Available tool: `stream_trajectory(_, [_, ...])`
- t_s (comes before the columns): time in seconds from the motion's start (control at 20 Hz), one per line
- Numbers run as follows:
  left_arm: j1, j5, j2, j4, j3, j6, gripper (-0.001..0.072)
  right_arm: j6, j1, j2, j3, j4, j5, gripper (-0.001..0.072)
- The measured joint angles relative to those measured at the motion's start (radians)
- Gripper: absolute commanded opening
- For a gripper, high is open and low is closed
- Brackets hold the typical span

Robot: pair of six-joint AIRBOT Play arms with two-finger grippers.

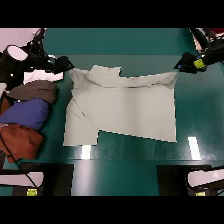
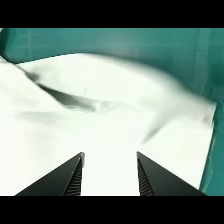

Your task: Fold the shirts.

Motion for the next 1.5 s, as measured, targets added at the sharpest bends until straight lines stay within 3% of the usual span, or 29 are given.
stream_trajectory(0.2, [0.08, -0.129, -0.046, 0.009, 0.017, 0.007, 0.054, -0.035, -0.042, -0.047, 0.062, 0.033, 0.076, 0.0386])
stream_trajectory(0.45, [0.136, -0.329, -0.051, 0.093, -0.024, 0.049, 0.054, -0.081, -0.095, 0.071, -0.098, 0.043, 0.134, 0.0386])
stream_trajectory(0.9, [0.142, -0.364, -0.037, 0.126, -0.282, 0.084, 0.0539, -0.119, -0.118, 0.326, -0.484, 0.039, 0.071, 0.0386])
stream_trajectory(0.95, [0.131, -0.362, -0.035, 0.122, -0.296, 0.086, 0.0445, -0.121, -0.119, 0.34, -0.51, 0.039, 0.066, 0.0386])
stream_trajectory(1.1, [0.084, -0.335, -0.035, 0.125, -0.321, 0.091, 0.0027, -0.124, -0.121, 0.379, -0.586, 0.039, 0.058, 0.0386])
stream_trajectory(1.5, [0.029, -0.294, 0.044, 0.134, -0.317, 0.093, 0.0027, -0.124, -0.251, 0.504, -0.945, -0.044, 0.067, 0.0386])
